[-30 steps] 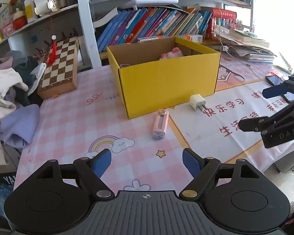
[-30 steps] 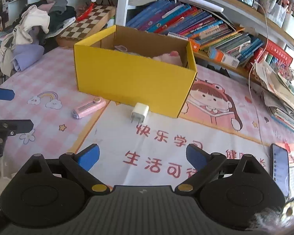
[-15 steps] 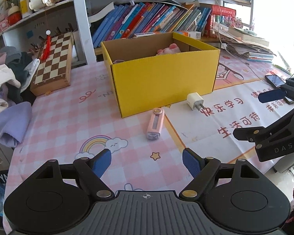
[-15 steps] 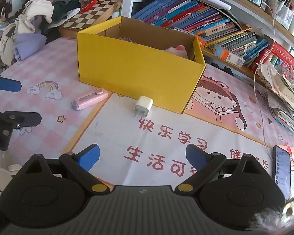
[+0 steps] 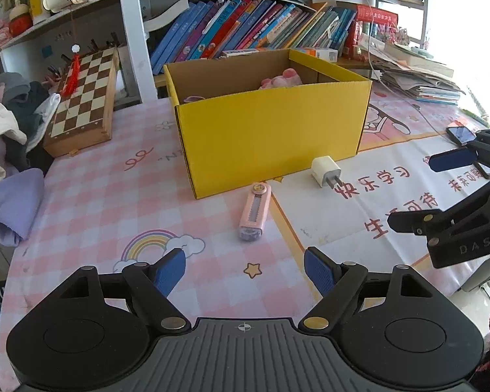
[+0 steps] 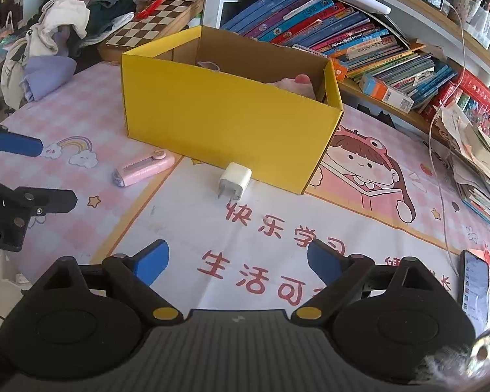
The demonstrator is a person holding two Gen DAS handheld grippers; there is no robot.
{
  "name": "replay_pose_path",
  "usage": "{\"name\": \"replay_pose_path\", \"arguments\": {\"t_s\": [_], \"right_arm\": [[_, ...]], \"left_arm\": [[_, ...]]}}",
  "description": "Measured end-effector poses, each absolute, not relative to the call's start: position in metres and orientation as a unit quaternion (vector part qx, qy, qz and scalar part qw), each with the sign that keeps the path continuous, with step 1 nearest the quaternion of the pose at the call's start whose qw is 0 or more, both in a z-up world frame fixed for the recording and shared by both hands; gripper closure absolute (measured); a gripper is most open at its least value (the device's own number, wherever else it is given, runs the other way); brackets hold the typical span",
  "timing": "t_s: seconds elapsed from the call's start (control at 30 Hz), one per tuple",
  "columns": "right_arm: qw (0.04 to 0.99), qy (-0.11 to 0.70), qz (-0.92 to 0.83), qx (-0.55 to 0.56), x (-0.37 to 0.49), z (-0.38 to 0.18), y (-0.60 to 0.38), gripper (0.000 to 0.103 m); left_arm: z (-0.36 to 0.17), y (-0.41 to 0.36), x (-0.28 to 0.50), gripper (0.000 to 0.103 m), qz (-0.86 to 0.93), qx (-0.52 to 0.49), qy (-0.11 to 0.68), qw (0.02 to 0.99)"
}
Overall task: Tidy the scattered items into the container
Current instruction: 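Withdraw both tools from the box back over the table, then close the left gripper on the pink utility knife while the right gripper grasps the small white plug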
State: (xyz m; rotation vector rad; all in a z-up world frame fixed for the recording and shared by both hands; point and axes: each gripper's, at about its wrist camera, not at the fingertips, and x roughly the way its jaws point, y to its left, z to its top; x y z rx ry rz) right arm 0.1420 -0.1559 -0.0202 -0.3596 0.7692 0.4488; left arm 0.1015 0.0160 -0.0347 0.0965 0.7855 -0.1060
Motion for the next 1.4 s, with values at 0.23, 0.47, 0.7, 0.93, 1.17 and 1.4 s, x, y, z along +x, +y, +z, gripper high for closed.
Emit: {"name": "replay_pose_path", "arguments": {"t_s": [0.23,0.47,0.7,0.93,1.17,1.4], "right_arm": [[0.882,0.37,0.231,-0.179,0.156,-0.021,-0.153,0.016],[0.872,0.375,0.255,-0.188,0.173,-0.023,-0.146,0.026],[0.861,0.379,0.278,-0.196,0.189,-0.027,-0.137,0.031],[0.85,0.388,0.296,-0.197,0.205,-0.033,-0.131,0.034],[0.844,0.4,0.301,-0.194,0.224,-0.043,-0.126,0.036],[0.839,0.415,0.302,-0.18,0.244,-0.052,-0.125,0.046]], "left_arm": [[-0.038,0.017,0.11,0.021,-0.042,0.039,0.388,0.92],[-0.04,0.02,0.118,0.021,-0.026,0.031,0.393,0.919],[-0.041,0.021,0.125,0.021,-0.013,0.029,0.396,0.918],[-0.045,0.021,0.132,0.021,-0.005,0.026,0.404,0.914],[-0.049,0.018,0.141,0.021,-0.005,0.031,0.412,0.911],[-0.051,0.008,0.151,0.023,-0.023,0.049,0.412,0.91]]}}
